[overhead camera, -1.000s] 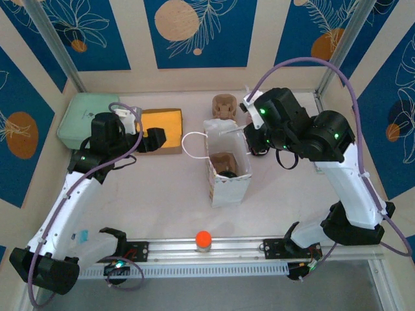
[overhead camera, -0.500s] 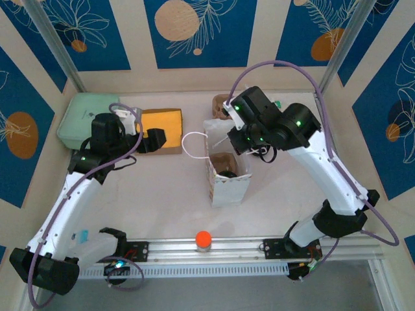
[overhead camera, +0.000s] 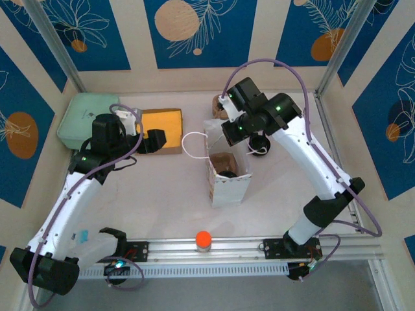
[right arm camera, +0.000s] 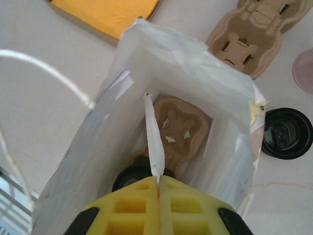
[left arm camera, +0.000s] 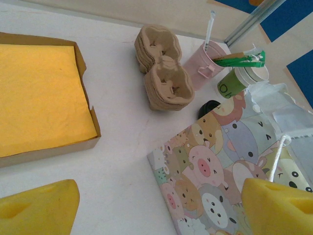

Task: Pack the takeout coffee

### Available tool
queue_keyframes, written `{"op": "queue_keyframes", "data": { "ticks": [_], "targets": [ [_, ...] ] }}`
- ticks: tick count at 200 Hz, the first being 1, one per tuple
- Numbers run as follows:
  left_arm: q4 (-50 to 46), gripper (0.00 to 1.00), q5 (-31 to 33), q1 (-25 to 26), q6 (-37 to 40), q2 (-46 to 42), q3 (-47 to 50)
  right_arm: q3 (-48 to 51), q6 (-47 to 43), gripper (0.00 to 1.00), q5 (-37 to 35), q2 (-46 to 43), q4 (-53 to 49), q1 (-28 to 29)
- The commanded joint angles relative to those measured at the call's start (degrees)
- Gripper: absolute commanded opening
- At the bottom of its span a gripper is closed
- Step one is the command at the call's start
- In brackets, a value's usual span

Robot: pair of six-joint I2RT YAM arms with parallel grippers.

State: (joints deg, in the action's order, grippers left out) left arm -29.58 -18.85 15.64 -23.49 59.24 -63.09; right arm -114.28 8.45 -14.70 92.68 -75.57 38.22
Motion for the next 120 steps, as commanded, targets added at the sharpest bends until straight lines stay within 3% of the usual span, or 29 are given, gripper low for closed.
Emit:
{"op": "queue_keyframes", "data": {
  "ticks": [1, 21, 47, 76, 120],
  "targets": [
    [-0.3, 0.86, -0.49, -0.61, 1.23, -1.59, 0.25, -1.44, 0.7, 0.13, -0.78, 2.34, 0.16, -0.4],
    [-0.87, 0.86, 0.02, -0.6, 1.59, -1.82, 0.03, -4.4, 1.57, 0.31, -9.98, 3.58, -1.04, 1.64],
    [-1.44, 0.86, 0.62, -0.55, 2.1, -2.02, -0.19, -7.36, 0.58, 0.48, -14.88, 3.39, -1.57, 4.92],
    [-1.33, 0.86, 0.56, -0.61, 1.78, -1.44, -0.4, -10.24, 0.34, 0.51, -19.39, 3.21, -3.68, 7.86],
    [-2.19, 0.86, 0.12, -0.52, 1.47, -1.59, -0.1, -5.89, 0.69, 0.68, -17.78, -3.08, 1.59, 8.55]
  ]
}}
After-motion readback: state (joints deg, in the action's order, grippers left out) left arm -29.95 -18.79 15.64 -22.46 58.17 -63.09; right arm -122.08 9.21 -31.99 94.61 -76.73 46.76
